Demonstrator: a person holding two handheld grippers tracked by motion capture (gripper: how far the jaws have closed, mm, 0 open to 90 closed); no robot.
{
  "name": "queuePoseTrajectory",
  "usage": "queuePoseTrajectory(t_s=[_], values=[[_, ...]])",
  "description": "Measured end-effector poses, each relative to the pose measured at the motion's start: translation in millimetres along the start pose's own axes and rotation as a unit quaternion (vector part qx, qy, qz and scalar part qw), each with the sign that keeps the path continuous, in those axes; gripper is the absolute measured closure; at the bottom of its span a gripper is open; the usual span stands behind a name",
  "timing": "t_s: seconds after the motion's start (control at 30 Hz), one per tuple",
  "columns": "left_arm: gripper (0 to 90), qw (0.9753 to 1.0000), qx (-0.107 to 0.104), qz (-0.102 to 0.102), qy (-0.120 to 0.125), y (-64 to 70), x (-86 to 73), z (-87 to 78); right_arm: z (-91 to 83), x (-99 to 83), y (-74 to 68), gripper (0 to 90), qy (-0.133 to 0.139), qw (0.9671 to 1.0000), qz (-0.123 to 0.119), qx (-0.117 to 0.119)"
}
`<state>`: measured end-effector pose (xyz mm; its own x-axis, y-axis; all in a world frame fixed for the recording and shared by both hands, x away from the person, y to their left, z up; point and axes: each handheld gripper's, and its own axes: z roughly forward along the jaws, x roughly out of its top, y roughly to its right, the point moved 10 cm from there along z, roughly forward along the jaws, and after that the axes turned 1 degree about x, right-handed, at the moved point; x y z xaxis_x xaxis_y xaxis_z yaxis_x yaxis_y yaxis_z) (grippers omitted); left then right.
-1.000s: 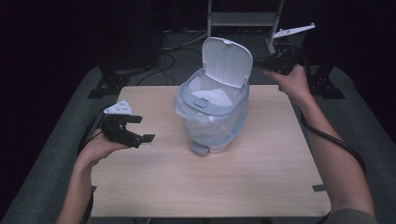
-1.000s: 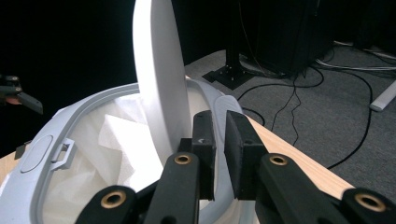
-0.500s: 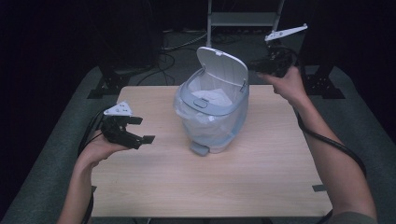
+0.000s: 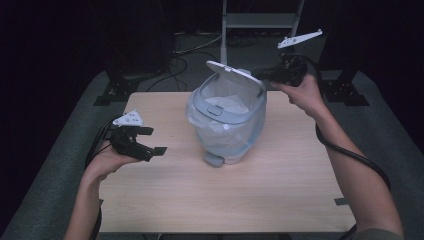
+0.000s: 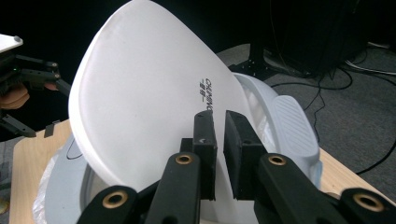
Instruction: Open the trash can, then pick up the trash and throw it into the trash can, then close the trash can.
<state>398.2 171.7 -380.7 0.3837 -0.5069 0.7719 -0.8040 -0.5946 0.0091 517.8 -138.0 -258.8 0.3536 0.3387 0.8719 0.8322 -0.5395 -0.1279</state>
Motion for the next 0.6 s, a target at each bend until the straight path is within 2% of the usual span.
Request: queuePoseTrajectory(t_s=[0.3, 0.6], values=[[10.5, 1.0, -0.002, -0.001, 0.003, 1.0, -0.6, -1.2, 4.4, -4.9, -6.3, 82.3, -0.005, 1.0, -0.001, 0.007], [10.2, 1.0, -0.003, -0.002, 0.002, 3.0, -3.4, 0.9, 11.1, -8.9, -19.2, 82.2, -0.009, 0.9997, -0.008, 0.019]])
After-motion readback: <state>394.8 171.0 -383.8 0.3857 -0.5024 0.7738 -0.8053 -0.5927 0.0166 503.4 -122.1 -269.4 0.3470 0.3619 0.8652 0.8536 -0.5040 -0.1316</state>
